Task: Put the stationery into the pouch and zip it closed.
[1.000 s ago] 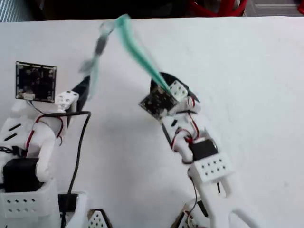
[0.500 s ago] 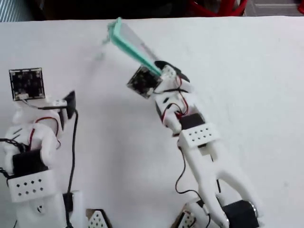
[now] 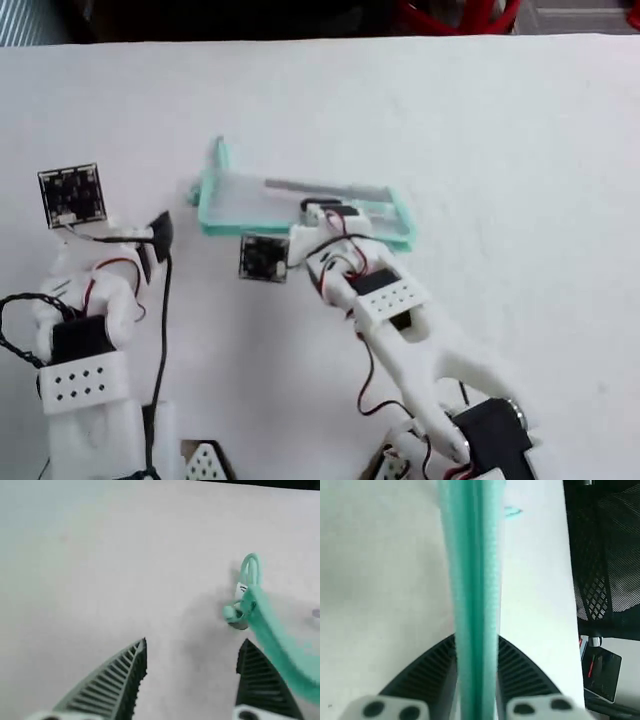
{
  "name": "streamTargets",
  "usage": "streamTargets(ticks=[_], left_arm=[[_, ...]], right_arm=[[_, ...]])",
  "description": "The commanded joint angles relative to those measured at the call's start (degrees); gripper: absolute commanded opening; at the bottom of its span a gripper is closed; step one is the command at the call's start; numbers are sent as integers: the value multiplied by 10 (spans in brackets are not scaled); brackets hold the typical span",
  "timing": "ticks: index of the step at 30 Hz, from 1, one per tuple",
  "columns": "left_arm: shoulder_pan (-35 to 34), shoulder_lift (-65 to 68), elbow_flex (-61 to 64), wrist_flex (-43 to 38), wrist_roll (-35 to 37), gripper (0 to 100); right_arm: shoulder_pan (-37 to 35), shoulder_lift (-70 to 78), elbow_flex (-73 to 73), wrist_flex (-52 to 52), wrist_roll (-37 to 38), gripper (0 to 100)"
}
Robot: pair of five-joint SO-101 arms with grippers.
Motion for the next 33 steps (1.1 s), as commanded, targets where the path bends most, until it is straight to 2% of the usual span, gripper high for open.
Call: streamTargets(ticks=[1,5,9,11,18,19,22,25,33], left_arm=[[4,-6,-2,-11,6,290],[33,-6,10,-15,4,290],[48,-6,14,-15,3,290],[48,-6,15,-15,3,290],[48,-3,15,-15,3,290],[48,-3,15,-15,3,290],[48,-3,15,-15,3,290],[48,-3,15,-15,3,290],[49,-6,11,-15,5,290]], right_arm=[[-1,23,-4,-4,41,19],[14,112,-28,-53,50,19],[34,196,-34,-225,48,19],[36,225,-33,-279,48,19],[30,221,16,-262,44,35],[26,209,31,-262,33,64],[3,160,83,-256,-18,240],[-16,89,100,-167,-41,274],[-40,-232,84,315,-32,276]])
